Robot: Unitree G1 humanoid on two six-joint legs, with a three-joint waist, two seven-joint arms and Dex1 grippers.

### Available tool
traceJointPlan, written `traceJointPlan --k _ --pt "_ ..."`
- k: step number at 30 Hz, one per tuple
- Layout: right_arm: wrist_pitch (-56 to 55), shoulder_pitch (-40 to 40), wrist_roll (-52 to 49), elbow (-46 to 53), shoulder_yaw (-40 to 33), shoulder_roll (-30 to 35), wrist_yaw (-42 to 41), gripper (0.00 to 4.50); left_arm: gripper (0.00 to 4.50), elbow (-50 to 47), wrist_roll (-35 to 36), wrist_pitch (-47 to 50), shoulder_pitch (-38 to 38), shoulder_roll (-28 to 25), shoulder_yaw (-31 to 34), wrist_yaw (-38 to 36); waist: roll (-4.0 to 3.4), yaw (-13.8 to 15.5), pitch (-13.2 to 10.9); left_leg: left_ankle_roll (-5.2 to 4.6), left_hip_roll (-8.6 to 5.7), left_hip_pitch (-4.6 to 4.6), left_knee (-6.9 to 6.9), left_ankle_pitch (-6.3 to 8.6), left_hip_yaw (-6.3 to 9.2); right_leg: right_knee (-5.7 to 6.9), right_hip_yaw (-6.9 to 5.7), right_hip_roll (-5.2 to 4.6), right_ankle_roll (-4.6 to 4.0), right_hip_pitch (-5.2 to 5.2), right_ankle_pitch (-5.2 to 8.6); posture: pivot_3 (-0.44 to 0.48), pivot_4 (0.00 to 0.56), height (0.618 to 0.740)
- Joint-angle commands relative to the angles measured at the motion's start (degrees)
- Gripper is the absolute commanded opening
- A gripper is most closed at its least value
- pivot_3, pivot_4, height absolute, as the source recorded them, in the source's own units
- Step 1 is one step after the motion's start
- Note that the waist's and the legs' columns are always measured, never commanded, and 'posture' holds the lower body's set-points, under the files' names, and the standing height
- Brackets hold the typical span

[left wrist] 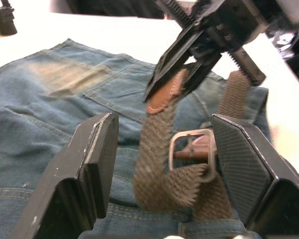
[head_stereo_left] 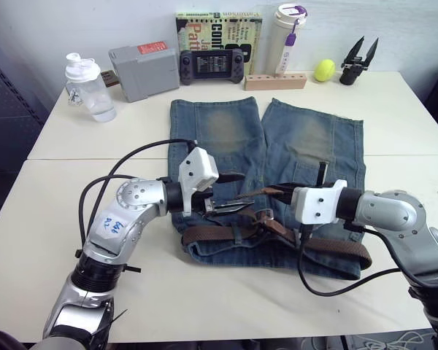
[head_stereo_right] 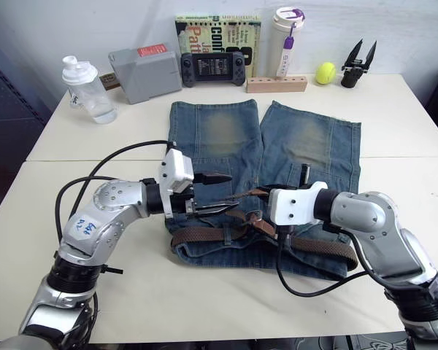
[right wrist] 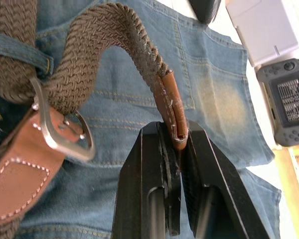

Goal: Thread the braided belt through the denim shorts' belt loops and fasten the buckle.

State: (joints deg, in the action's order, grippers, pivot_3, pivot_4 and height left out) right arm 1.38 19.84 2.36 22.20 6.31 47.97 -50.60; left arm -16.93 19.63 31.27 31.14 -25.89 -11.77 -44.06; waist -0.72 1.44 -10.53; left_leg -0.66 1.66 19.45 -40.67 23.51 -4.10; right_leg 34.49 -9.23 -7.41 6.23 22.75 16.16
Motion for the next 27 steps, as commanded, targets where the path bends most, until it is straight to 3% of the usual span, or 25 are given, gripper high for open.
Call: traceJointPlan --k 1,2,5,10,20,23,27 --pt "0.00 0.69 -0.26 2.25 -0.97 -0.35 0.34 0.00 3.27 -0.13 -2.60 -1.41 0.28 -0.32 -1.13 0.73 0.00 0.03 0.00 0.00 0.00 0.00 0.00 0.00 0.00 0.00 0.00 0.00 0.00 0.00 0.00 0.000 0.150 0.731" --pt "0.13 0.67 -0.32 2.40 -1.01 -0.41 0.35 0.00 3.27 -0.02 -3.10 -1.27 0.23 -0.22 -1.43 0.92 0.00 0.03 0.00 0.00 0.00 0.00 0.00 0.00 0.00 0.00 0.00 0.00 0.00 0.00 0.00 0.000 0.150 0.731" --pt "0.69 0.75 -0.66 2.84 -1.01 -0.74 0.34 0.00 2.39 0.57 -4.37 -1.54 0.15 0.32 -1.69 1.49 0.00 0.02 0.00 0.00 0.00 0.00 -0.01 0.00 0.00 0.00 0.01 0.00 0.00 0.00 0.00 0.000 0.150 0.731" --pt "1.70 0.83 -1.01 3.13 -1.13 -1.09 0.15 0.00 0.23 1.24 -5.28 -1.82 0.35 0.88 -1.40 1.84 0.00 0.03 0.00 0.00 0.00 0.01 -0.01 0.00 0.00 0.00 0.00 -0.01 0.00 0.00 0.00 0.000 0.150 0.731" --pt "11.94 1.46 -4.69 4.97 -3.24 -3.25 1.54 0.00 0.09 1.07 -5.33 -2.33 -0.65 2.84 -0.50 3.93 0.00 0.05 0.00 0.00 0.00 0.01 -0.03 0.00 0.04 0.01 0.00 -0.01 0.00 0.00 0.00 0.000 0.150 0.731" --pt "15.91 1.42 -5.39 5.72 -5.20 -4.08 3.32 1.12 0.00 0.40 -4.94 -2.41 -1.52 4.16 0.03 5.34 0.00 0.05 0.00 0.00 0.00 0.02 -0.03 0.00 0.10 0.02 -0.01 -0.01 0.00 0.00 0.00 0.000 0.150 0.731" --pt "24.67 0.27 -11.08 6.93 -10.35 -4.23 3.56 2.96 0.00 -1.25 -4.07 -2.68 -2.64 5.71 0.75 6.11 0.00 0.13 0.00 0.00 -0.01 0.03 -0.05 0.00 0.17 0.02 -0.02 -0.02 0.00 0.00 0.00 0.000 0.150 0.731"
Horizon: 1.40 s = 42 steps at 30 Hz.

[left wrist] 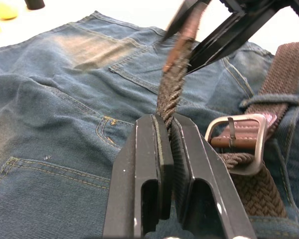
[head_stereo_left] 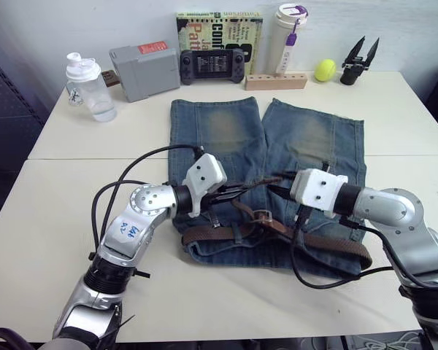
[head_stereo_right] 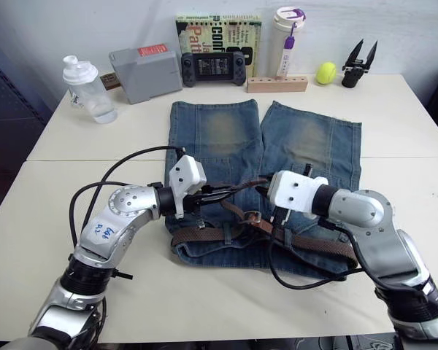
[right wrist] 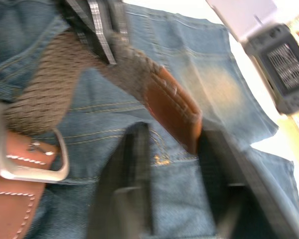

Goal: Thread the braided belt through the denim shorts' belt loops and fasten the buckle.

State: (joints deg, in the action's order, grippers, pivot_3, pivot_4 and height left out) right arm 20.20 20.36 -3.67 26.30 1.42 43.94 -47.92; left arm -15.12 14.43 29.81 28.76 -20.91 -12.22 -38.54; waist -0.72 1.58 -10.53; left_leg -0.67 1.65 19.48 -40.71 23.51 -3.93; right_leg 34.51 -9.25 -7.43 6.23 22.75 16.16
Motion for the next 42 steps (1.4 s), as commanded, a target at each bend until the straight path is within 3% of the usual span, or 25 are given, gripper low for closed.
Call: traceJointPlan --k 1,2,6,7,15,23,31,42 --pt "8.93 -0.31 -7.34 3.13 -7.44 -0.58 1.11 3.39 0.00 -3.43 1.37 -1.20 -0.53 1.00 1.38 0.68 0.00 0.02 0.00 0.00 0.01 0.01 -0.01 0.00 0.00 0.00 0.00 0.00 0.00 0.00 0.00 0.000 0.150 0.731" --pt "11.14 -1.39 -8.85 3.23 -9.29 0.18 0.57 3.82 0.00 -3.88 1.90 -1.11 -0.94 1.51 1.74 0.94 0.00 0.02 0.00 0.00 0.00 0.02 -0.01 0.00 0.03 0.00 -0.01 0.00 0.00 0.00 0.00 0.000 0.150 0.731" --pt "16.45 -3.33 -13.42 4.59 -12.06 1.12 0.07 3.82 0.00 -4.88 2.89 -1.62 -1.98 3.04 2.63 1.69 0.00 -0.06 0.00 0.00 -0.01 0.07 -0.03 0.00 0.06 0.00 -0.01 -0.01 0.00 0.00 0.00 0.000 0.150 0.731" --pt "17.64 -3.42 -14.64 4.97 -12.44 0.95 0.23 3.16 0.00 -5.04 2.98 -1.91 -2.18 3.37 2.80 1.85 0.00 -0.08 0.00 -0.01 0.00 0.04 -0.02 0.00 0.06 0.01 0.01 0.00 0.00 0.00 0.00 0.000 0.150 0.731" --pt "28.81 -3.98 -25.70 10.30 -10.17 -3.20 3.02 0.04 0.00 -6.70 3.95 -5.34 -6.28 4.71 2.99 1.35 0.00 -0.06 0.00 0.00 0.02 -0.03 0.01 0.00 0.16 0.05 0.05 0.01 0.00 0.02 0.00 0.000 0.150 0.731" --pt "30.48 -6.61 -21.34 9.94 1.77 -5.15 9.29 0.04 0.00 -8.26 4.31 -6.16 -6.65 5.52 3.36 3.03 0.00 -0.08 0.00 0.00 -0.02 0.04 -0.09 0.00 0.19 0.05 0.02 -0.03 0.00 0.01 0.00 0.000 0.150 0.731" --pt "29.90 -9.68 -13.42 7.45 12.09 -0.24 10.90 0.04 0.00 -8.92 5.83 -6.87 -4.66 6.67 7.20 6.09 0.00 -0.09 0.00 0.00 -0.01 0.01 -0.09 0.01 0.19 0.05 0.03 -0.01 0.00 0.00 0.00 0.000 0.150 0.731" --pt "29.19 -10.57 -11.14 8.13 15.55 -1.07 11.87 0.04 0.00 -10.53 8.34 -3.32 -8.84 3.40 11.70 7.14 0.12 -0.12 0.08 0.00 0.03 -0.14 -0.08 0.01 0.22 0.04 0.03 -0.01 -0.01 -0.13 0.00 0.000 0.150 0.731"
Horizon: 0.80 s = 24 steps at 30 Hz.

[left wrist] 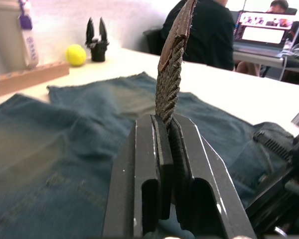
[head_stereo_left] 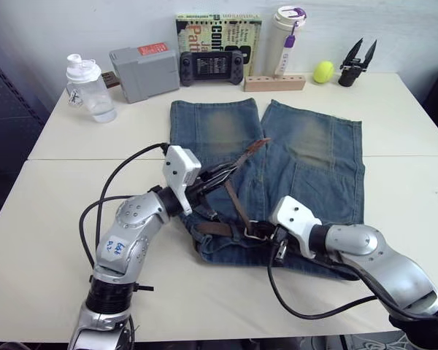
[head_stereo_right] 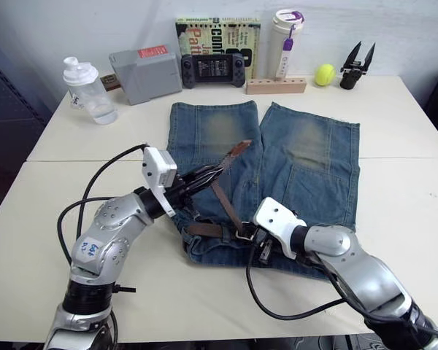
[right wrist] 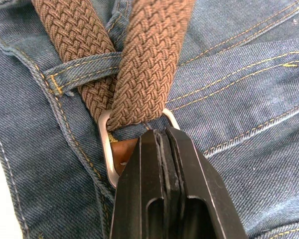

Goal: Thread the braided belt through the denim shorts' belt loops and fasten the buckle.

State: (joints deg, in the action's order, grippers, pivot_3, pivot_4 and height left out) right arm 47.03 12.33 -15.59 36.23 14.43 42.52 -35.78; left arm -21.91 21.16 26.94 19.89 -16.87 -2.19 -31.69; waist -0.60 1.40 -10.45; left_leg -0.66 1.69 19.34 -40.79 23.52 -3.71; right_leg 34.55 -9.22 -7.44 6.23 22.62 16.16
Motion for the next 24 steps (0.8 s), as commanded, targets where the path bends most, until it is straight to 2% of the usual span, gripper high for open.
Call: traceJointPlan --k 1,6,11,17,24 --pt "2.36 -2.47 -0.71 -1.25 0.25 -0.45 -0.28 0.04 0.00 -4.77 2.38 0.34 -1.01 -1.11 0.89 -0.57 0.05 0.10 0.03 0.00 0.00 0.00 0.00 0.00 0.02 -0.01 -0.01 0.00 0.00 -0.02 0.00 0.000 0.150 0.731" --pt "3.65 -0.98 -8.38 1.63 -10.50 -4.52 -0.48 0.04 0.00 -6.00 2.74 0.86 -3.05 -1.55 -1.23 -1.15 0.06 0.13 0.03 0.00 0.00 0.02 0.01 0.00 0.04 -0.03 -0.01 -0.01 0.00 -0.02 0.00 0.000 0.150 0.731" --pt "7.28 -0.36 -15.04 4.92 -16.80 -4.24 -1.38 0.04 0.00 -5.72 2.21 0.52 -3.01 -1.59 -2.26 -0.83 0.03 0.12 0.01 0.00 -0.01 0.06 0.00 0.01 0.04 -0.03 0.00 0.00 0.00 0.01 0.00 0.000 0.150 0.731" --pt "8.35 -2.88 -15.64 5.44 -16.46 -2.19 -0.79 0.04 0.00 -5.35 1.80 -0.14 -3.09 -2.23 -2.33 -1.03 0.03 0.18 0.01 0.00 -0.03 0.06 0.03 0.00 0.02 -0.03 0.00 -0.01 -0.01 0.02 0.01 0.000 0.150 0.731" --pt "7.04 -5.40 -12.74 4.61 -13.16 -1.33 0.97 0.04 0.00 -3.61 -3.90 -6.25 -5.04 -5.49 -4.06 -2.12 -0.04 0.05 -0.03 0.00 -0.04 0.04 0.09 0.00 -0.07 -0.03 0.06 0.01 -0.02 0.07 0.01 0.000 0.150 0.731"
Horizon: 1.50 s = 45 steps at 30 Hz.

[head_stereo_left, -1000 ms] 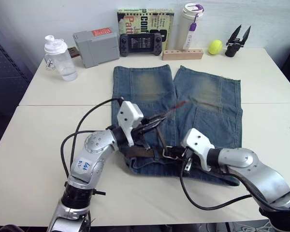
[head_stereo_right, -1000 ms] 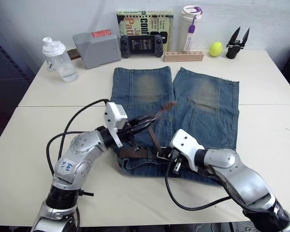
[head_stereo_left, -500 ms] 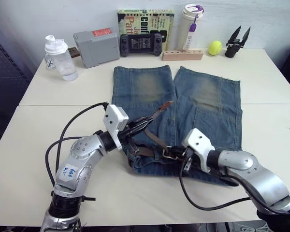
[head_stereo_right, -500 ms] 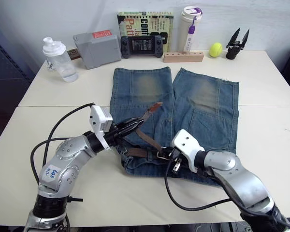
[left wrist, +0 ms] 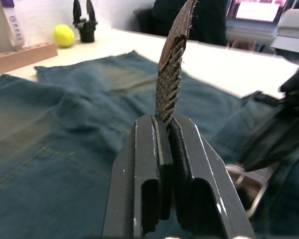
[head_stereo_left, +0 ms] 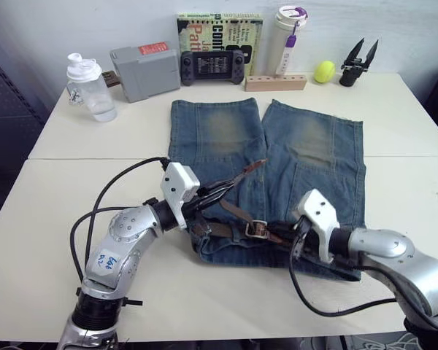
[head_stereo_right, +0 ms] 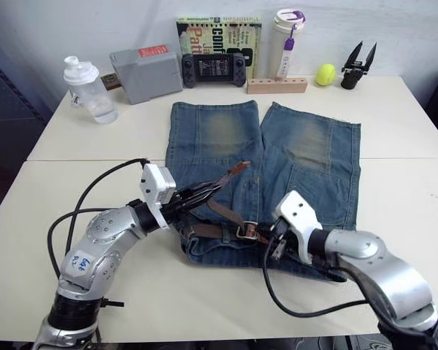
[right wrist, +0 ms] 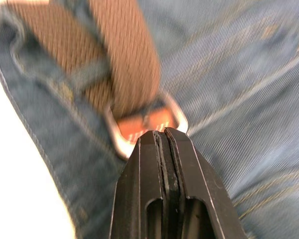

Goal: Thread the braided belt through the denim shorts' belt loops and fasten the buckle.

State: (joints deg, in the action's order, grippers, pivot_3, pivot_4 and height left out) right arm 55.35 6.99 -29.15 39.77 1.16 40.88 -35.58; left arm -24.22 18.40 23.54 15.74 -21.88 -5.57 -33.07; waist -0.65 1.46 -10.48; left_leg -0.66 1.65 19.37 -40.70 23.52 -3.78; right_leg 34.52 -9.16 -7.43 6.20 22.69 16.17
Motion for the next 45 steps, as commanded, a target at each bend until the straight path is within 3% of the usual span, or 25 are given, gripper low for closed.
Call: traceJointPlan --k 1,20,33,45 --pt "-1.46 -0.17 0.97 1.06 0.41 0.29 0.93 0.04 0.00 -1.26 -1.51 -3.35 -1.17 -0.59 -0.89 -0.89 0.00 -0.01 0.00 0.00 0.01 0.00 0.00 0.00 0.01 0.00 -0.01 0.01 0.00 0.00 0.00 0.000 0.150 0.731" --pt "-0.87 6.52 5.42 -0.31 11.89 -2.14 3.17 0.04 0.00 -0.70 -2.46 -4.84 -1.00 -0.84 -0.32 -0.42 -0.01 -0.09 0.00 0.00 0.04 0.00 0.01 0.00 0.04 -0.01 -0.03 0.01 0.00 0.00 0.00 0.000 0.150 0.731" --pt "1.41 7.47 0.47 2.86 2.68 -2.54 3.28 0.04 0.00 0.69 -4.23 -8.40 -2.40 -4.36 -0.07 -2.58 -0.01 0.00 -0.01 0.00 0.04 0.03 0.01 0.00 0.05 -0.02 -0.03 -0.01 0.00 0.01 0.00 0.000 0.150 0.731" --pt "-0.21 5.51 5.22 -1.20 8.57 -2.09 4.97 0.04 0.00 0.33 -4.49 -8.52 -2.09 -4.30 0.01 -2.29 -0.01 -0.06 -0.01 0.00 0.03 0.02 0.02 0.00 0.04 -0.01 -0.03 -0.01 0.00 0.03 0.00 0.000 0.150 0.731"
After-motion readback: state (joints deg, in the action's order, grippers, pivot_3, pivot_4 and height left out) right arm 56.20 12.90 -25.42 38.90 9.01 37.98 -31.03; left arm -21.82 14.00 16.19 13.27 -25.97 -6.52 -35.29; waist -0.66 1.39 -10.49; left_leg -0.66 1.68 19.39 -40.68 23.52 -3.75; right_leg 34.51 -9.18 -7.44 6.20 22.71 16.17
